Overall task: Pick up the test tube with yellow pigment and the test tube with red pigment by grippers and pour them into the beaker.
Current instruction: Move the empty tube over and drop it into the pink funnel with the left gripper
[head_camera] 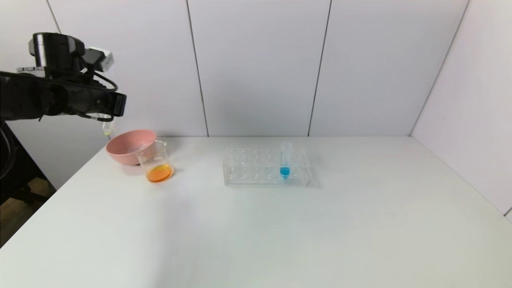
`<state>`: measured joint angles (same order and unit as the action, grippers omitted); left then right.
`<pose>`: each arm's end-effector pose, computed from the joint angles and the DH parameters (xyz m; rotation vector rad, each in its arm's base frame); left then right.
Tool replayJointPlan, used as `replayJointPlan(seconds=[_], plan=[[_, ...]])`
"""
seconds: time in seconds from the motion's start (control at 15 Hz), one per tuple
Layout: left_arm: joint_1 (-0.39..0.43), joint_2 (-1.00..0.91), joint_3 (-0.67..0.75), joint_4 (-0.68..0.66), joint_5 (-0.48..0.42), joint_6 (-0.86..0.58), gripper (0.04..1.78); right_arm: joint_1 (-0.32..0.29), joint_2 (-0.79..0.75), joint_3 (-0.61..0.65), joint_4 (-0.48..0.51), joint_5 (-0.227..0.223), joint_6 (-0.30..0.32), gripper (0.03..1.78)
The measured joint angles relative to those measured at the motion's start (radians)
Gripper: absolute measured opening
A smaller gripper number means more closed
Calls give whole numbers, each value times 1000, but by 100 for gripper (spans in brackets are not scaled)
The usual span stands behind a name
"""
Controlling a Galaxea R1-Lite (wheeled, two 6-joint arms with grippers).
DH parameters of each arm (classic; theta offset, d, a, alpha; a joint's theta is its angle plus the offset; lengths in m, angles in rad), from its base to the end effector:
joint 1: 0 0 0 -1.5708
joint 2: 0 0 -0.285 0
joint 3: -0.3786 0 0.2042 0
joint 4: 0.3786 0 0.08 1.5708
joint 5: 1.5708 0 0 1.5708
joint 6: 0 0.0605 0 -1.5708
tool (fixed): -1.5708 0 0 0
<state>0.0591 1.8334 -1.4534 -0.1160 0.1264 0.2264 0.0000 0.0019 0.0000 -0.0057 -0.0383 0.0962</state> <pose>0.4122 0.0320 0.2384 0.2333 0.2840 0.1537 0.0453 -0.0023 0.0762 0.0963 -0.0056 -0.0381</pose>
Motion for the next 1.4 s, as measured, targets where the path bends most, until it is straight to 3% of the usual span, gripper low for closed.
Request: replayJointPlan(seconds=[0.33, 0.47, 0.73, 1.4], plan=[[71, -98, 382, -549, 18, -236, 44, 0, 0, 0, 0, 0, 0, 171], [81, -83, 437, -707, 23, -284, 44, 0, 0, 0, 0, 0, 0, 171], [84, 18, 412, -753, 23, -323, 44, 0, 0, 0, 0, 0, 0, 171], [76, 386, 133, -780, 16, -309, 44, 0, 0, 0, 0, 0, 0, 171]])
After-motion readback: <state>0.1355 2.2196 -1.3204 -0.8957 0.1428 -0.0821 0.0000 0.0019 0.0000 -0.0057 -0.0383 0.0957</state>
